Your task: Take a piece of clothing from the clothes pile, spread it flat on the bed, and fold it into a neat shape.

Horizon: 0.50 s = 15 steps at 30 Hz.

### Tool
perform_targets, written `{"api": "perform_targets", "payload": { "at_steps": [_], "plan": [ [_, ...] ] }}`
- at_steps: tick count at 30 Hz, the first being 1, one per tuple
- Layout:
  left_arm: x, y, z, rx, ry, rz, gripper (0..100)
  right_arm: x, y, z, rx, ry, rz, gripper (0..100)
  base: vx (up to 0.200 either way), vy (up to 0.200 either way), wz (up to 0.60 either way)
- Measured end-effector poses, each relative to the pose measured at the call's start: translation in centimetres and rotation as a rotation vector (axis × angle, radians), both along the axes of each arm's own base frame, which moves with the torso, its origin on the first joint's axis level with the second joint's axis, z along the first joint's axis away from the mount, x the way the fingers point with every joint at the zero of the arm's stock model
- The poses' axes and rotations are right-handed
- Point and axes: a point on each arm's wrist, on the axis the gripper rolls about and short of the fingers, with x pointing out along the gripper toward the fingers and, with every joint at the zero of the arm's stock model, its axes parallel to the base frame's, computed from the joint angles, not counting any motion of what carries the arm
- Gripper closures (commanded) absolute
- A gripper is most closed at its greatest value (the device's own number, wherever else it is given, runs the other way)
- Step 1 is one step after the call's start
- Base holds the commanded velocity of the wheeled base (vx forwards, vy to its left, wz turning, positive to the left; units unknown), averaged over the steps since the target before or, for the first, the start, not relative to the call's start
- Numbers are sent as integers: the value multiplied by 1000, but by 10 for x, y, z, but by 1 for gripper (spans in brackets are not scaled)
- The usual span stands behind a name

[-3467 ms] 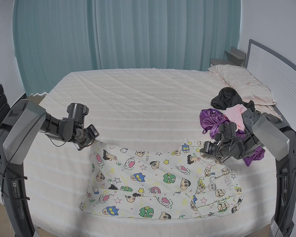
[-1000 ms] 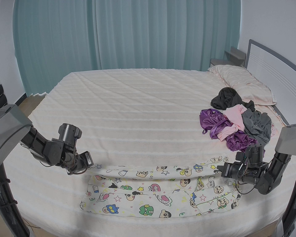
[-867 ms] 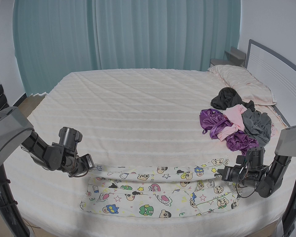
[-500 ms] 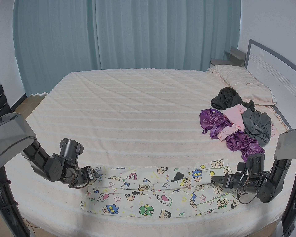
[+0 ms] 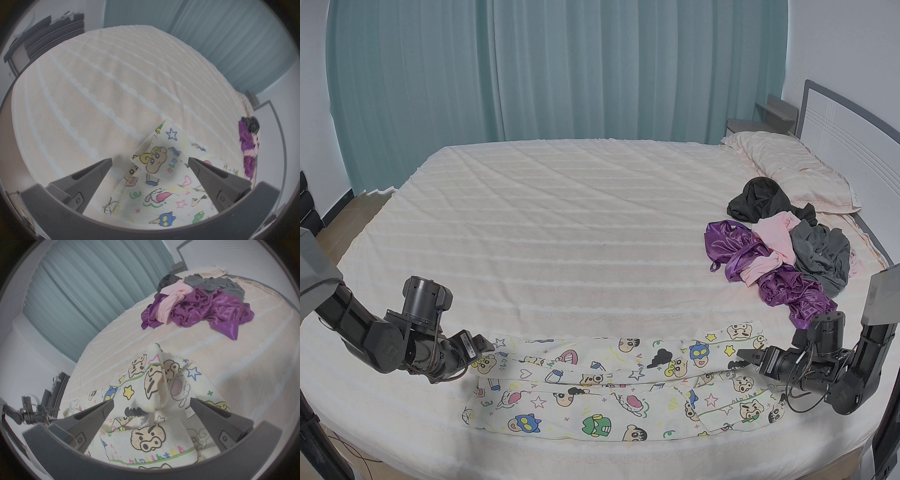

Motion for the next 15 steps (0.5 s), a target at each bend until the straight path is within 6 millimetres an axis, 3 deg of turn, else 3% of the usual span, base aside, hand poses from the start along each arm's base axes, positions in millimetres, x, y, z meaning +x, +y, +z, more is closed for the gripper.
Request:
{"api": "perform_targets", "payload": {
  "at_steps": [8, 9, 15],
  "plan": [
    [-7, 0, 18, -95, -50, 108, 0, 8, 12, -10, 45, 27, -54, 0, 0, 0, 0],
    [-7, 0, 20, -105, -55, 118, 0, 11, 14, -11, 49, 24, -65, 100, 0, 0, 0],
    [-15, -3, 29, -166, -74, 167, 0, 25, 23, -15, 53, -2, -110, 100, 0, 0, 0]
  ]
}}
